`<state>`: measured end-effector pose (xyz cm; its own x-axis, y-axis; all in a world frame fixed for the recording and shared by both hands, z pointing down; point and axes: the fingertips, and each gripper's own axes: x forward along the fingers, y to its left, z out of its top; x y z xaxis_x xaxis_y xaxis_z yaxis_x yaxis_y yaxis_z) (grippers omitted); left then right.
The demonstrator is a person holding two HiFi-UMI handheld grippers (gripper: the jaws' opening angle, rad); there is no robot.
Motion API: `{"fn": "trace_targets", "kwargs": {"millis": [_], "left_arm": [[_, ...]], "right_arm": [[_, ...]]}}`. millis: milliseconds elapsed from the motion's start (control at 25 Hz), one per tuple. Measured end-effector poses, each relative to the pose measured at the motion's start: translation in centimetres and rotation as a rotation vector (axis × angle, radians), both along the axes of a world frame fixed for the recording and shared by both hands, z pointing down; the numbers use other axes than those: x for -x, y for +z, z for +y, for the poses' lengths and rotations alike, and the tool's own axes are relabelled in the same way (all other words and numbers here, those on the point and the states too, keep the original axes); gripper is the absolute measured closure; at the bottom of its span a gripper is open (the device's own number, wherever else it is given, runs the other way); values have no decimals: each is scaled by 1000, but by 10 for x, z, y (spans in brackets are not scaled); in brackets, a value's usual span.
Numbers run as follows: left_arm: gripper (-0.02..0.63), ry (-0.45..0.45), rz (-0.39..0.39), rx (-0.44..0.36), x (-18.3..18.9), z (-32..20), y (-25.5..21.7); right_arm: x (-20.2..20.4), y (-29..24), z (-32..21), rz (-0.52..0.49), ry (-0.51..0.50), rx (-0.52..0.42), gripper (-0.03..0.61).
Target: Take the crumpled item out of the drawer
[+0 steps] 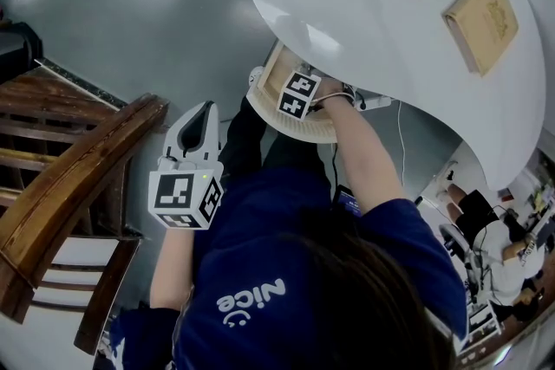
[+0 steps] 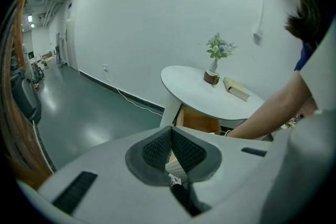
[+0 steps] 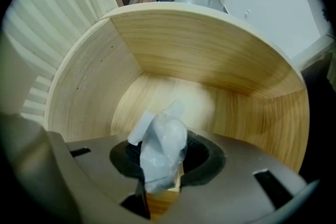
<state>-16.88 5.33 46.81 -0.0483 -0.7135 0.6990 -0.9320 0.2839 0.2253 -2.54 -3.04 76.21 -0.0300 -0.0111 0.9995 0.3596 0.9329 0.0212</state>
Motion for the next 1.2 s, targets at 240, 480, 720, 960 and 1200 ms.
{"fn": "trace_targets", "kwargs": {"millis": [240,480,720,960,1200], "left_arm": [[609,5,3,-22,4,-7,-2],[609,30,8,-35,3,-13,-3],[609,43,6,-56,5,-21,-7],[609,47,9,-71,6,-29,-8],[609,79,12,-68,-2,-35,2]], "right_arm": [[-1,-12,-2,-35,57,-3,460],[6,-30,5,-87,74,24,465],[15,-58,17,-147,119,78,465],[13,-80,23,-172,129,93,466],[5,-107,30,-216,242,213,466]]}}
